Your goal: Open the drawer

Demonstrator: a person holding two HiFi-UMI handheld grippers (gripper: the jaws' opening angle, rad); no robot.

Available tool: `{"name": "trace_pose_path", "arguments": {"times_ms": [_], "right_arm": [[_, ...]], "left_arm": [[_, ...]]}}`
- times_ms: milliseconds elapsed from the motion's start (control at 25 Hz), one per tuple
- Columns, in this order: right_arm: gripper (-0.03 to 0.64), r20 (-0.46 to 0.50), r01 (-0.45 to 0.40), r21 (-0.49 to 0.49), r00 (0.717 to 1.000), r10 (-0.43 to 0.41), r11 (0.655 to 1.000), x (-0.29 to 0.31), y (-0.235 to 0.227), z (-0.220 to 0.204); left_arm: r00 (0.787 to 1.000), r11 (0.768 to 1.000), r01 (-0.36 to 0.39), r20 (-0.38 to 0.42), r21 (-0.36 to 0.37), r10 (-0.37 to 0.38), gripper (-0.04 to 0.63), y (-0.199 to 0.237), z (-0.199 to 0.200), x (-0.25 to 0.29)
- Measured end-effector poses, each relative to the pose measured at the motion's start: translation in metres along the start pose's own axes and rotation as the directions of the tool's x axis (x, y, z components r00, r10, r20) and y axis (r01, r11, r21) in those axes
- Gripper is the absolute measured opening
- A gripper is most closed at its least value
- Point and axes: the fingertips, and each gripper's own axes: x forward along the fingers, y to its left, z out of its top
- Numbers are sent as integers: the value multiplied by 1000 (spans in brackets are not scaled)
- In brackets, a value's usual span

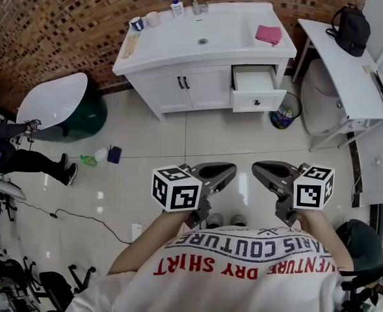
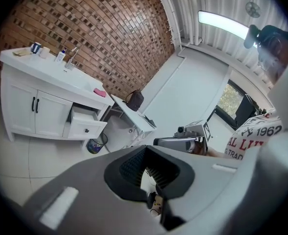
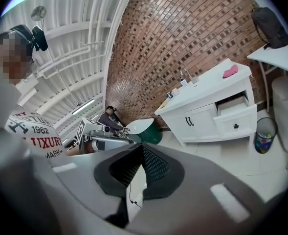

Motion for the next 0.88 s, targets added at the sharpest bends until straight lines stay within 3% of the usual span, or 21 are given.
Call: {"name": "trace_pose_path", "arguments": {"times_ms": [200, 880], "right_arm": [[5, 7, -19, 35, 1000, 18, 999, 13, 11, -3], [5, -26, -30, 21, 999, 30, 999, 41, 26, -6]], "left_arm": [[1000, 1000, 6, 4, 7, -6, -11, 6, 8, -13], [1000, 1000, 15, 6, -1, -15, -11, 10, 8, -39]]}}
